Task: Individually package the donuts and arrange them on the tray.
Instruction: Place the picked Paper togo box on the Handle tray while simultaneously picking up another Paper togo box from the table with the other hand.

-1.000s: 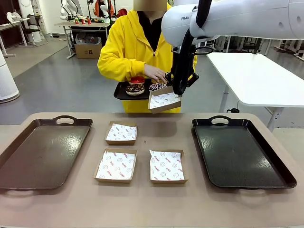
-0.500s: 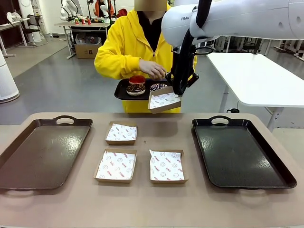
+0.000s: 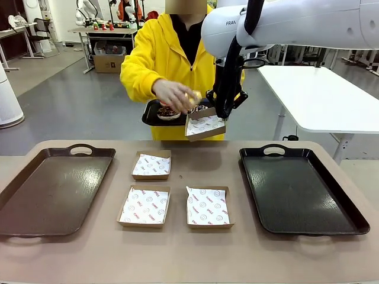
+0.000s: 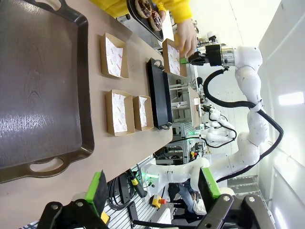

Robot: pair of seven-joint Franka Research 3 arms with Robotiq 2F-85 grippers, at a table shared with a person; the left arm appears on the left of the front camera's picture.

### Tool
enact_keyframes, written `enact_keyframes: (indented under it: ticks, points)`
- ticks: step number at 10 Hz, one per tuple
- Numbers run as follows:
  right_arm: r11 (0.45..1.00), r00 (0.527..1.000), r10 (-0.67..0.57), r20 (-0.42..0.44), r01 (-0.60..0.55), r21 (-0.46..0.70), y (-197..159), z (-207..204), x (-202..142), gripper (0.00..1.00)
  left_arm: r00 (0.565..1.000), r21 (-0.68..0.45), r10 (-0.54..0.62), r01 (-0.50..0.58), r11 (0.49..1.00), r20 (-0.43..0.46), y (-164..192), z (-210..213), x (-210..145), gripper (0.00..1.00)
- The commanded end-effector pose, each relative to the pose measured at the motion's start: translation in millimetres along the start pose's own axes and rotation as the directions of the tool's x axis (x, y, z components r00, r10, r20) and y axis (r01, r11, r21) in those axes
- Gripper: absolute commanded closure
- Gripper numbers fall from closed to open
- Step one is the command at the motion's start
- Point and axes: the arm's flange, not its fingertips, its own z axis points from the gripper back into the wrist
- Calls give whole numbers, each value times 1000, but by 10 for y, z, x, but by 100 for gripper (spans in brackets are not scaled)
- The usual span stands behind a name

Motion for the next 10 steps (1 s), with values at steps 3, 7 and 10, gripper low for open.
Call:
enact_keyframes:
  ticks: [3,7,10]
  points:
    - [1000,1000,1,1,-1,-3,-31,-17,-67,100,1000,-18,-13,13,1000,9,-3,15,-3,0]
    - [1000,1000,1,1,-1,-3,-31,-17,-67,100,1000,-18,-13,13,1000,9,-3,15,-3,0]
    - [1000,1000,1,1,-1,-3,-31,-17,-67,100,1000,-18,-13,13,1000,9,-3,15,-3,0]
